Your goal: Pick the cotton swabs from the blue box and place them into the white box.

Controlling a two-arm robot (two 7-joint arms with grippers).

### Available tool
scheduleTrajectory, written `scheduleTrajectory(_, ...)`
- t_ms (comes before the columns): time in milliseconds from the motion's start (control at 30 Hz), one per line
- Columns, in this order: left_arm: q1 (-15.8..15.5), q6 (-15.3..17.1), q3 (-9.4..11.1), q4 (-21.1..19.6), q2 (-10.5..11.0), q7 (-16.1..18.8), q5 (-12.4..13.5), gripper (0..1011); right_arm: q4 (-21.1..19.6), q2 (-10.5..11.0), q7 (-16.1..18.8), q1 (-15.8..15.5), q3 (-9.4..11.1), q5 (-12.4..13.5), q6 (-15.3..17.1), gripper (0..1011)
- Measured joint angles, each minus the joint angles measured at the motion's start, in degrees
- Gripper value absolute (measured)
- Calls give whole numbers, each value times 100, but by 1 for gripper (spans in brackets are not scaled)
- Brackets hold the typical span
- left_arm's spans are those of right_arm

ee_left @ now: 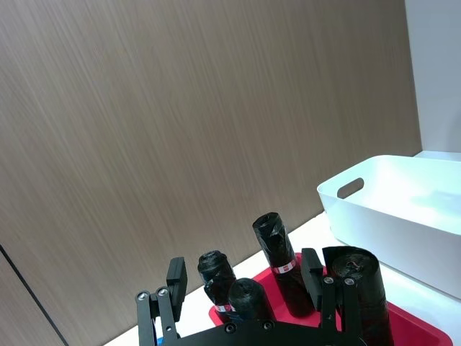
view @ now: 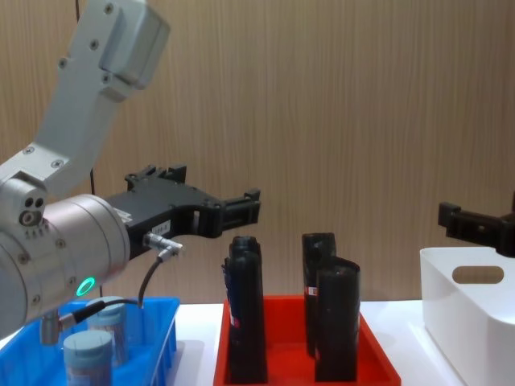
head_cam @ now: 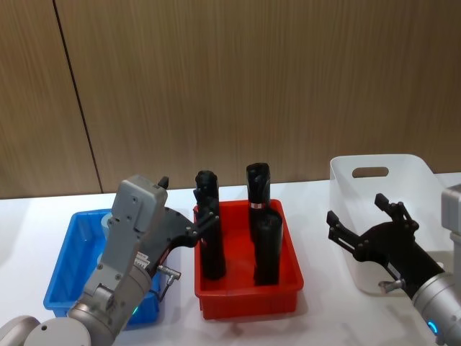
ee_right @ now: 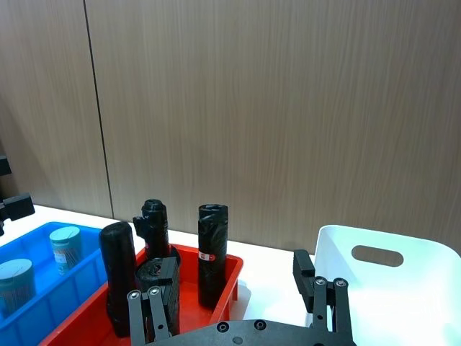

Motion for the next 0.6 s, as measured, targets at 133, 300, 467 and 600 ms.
scheduleTrajectory(133,0,0,0,0,0,0,0,1004,0,0,0,0,0,0,0,1002)
scheduleTrajectory(300,0,0,0,0,0,0,0,1004,0,0,0,0,0,0,0,1002)
scheduleTrajectory(467,0,0,0,0,0,0,0,1004,0,0,0,0,0,0,0,1002)
scheduleTrajectory(600,0,0,0,0,0,0,0,1004,0,0,0,0,0,0,0,1002)
